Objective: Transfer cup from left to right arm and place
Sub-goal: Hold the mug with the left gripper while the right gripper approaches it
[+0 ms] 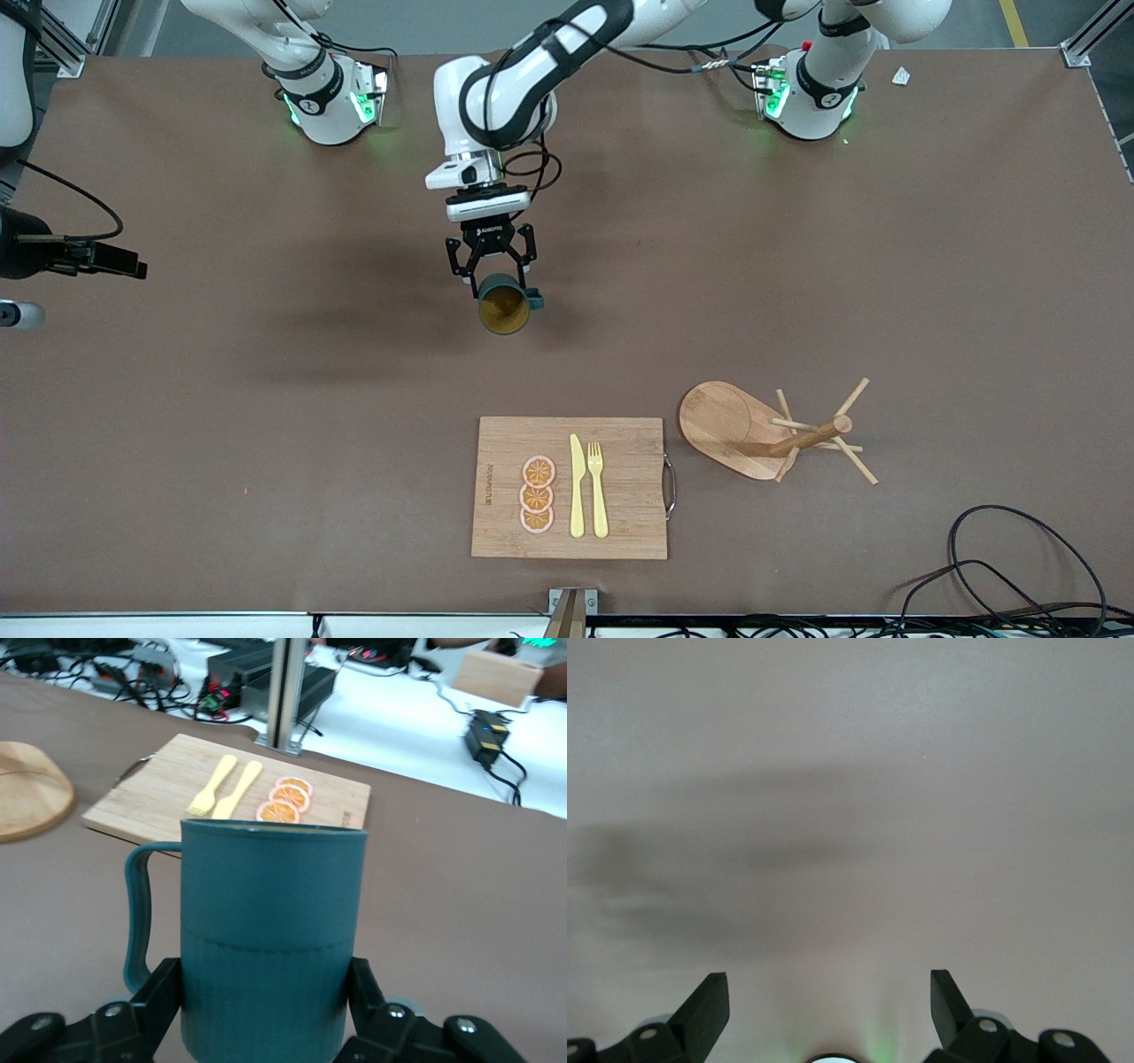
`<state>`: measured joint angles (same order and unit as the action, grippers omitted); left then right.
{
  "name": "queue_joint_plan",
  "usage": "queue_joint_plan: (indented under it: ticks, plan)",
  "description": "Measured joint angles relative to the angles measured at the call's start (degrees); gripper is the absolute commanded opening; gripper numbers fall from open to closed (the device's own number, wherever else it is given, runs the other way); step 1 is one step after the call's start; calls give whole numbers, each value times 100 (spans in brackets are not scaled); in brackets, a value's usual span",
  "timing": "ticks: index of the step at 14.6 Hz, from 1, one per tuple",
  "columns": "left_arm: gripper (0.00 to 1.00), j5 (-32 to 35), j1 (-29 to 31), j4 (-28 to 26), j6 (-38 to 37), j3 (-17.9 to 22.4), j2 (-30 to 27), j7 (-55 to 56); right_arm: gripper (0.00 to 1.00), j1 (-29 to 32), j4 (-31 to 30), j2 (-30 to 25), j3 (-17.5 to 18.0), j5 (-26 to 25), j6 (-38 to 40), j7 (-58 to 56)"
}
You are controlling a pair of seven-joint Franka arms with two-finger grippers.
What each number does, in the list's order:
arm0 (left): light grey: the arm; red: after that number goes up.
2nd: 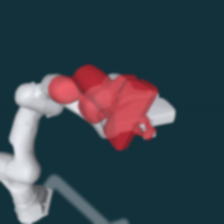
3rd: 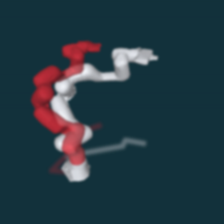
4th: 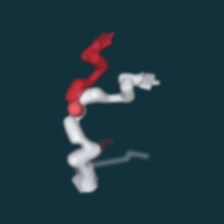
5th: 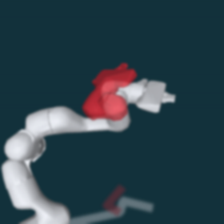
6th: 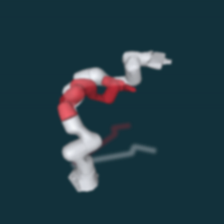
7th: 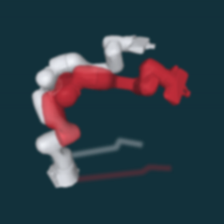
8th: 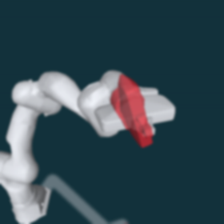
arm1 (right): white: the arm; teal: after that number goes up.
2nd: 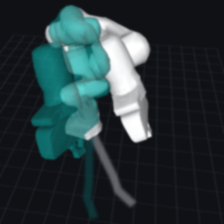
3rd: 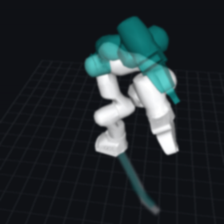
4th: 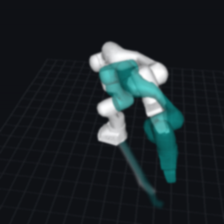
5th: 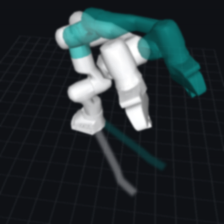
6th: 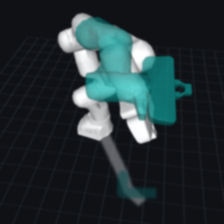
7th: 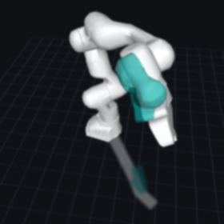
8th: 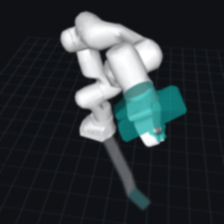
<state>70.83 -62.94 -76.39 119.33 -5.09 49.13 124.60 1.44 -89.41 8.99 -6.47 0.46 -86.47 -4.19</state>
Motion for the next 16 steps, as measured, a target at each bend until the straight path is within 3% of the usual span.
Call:
queue_joint_plan:
  ticks: [3, 6, 7, 8, 10, 12, 16]
  plan:
    - [34, 1138, -228, -30, -22, 2, 671, 853, 99, -2, 0, 142, 13, 6, -143, 75]
    - [34, 1700, -436, -27, -349, 8, 1149, 1179, 100, -101, 0, 259, 65, 12, -175, 640]
    - [38, 1804, -503, -22, -478, 11, 1239, 1250, 100, -180, 1, 286, 78, 13, -187, 864]
    - [52, 1863, -559, -15, -606, 18, 1288, 1290, 100, -272, 1, 311, 86, 14, -229, 1096]
    - [99, 1850, -604, -15, -690, 13, 1326, 1397, 100, -457, -1, 357, 97, 23, -308, 1562]
    - [100, 1610, -605, 6, -690, -41, 1328, 1465, 100, -647, -27, 376, 106, 83, -351, 2136]
    - [100, 172, -579, 213, -709, -70, 1070, 1430, 100, -1089, -131, 387, 128, 175, -415, 3637]
